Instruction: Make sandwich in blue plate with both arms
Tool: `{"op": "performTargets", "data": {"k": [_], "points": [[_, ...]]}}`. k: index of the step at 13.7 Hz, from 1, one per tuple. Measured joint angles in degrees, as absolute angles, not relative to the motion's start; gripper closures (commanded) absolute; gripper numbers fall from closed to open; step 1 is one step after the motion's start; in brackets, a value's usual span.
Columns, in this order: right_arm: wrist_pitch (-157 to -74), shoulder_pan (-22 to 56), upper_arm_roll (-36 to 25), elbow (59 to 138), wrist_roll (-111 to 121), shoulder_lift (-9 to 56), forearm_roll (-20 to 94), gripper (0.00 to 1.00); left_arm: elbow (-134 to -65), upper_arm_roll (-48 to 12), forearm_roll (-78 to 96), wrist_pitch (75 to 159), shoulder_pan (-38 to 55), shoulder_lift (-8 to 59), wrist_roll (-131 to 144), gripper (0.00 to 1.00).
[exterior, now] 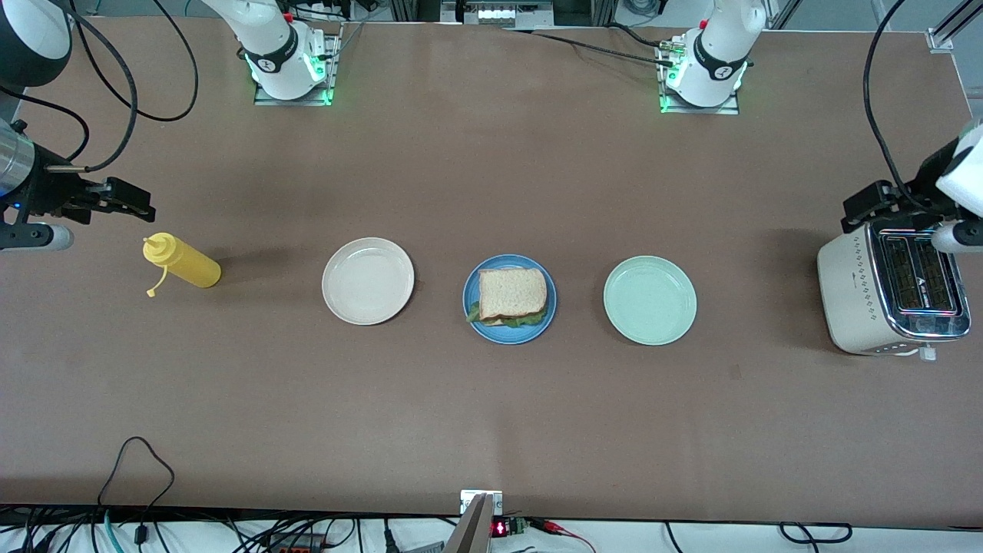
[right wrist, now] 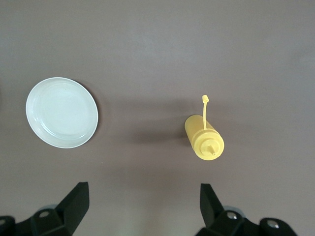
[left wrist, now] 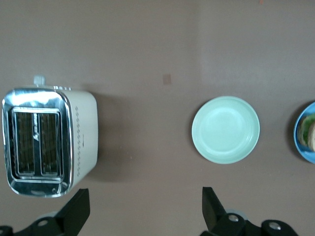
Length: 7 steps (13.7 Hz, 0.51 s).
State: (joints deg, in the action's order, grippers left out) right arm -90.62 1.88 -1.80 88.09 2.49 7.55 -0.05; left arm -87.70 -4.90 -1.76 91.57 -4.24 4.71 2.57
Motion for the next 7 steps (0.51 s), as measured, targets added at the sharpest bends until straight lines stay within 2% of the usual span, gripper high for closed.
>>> {"op": "performTargets", "data": {"k": [4,7], "points": [[-90.55,1.86,-1.81,88.09,2.48,7.55,-0.05,0.0,-96.87,-4.59,-0.79,93.72,-4.28,-1.01,2.57,0.0],[-90.5,1.86,-1.81,88.09,2.48,7.55,-0.05,0.0,-99.49,-4.56,-0.78,94.58,-4.28,-3.15,2.57,0.0]]}}
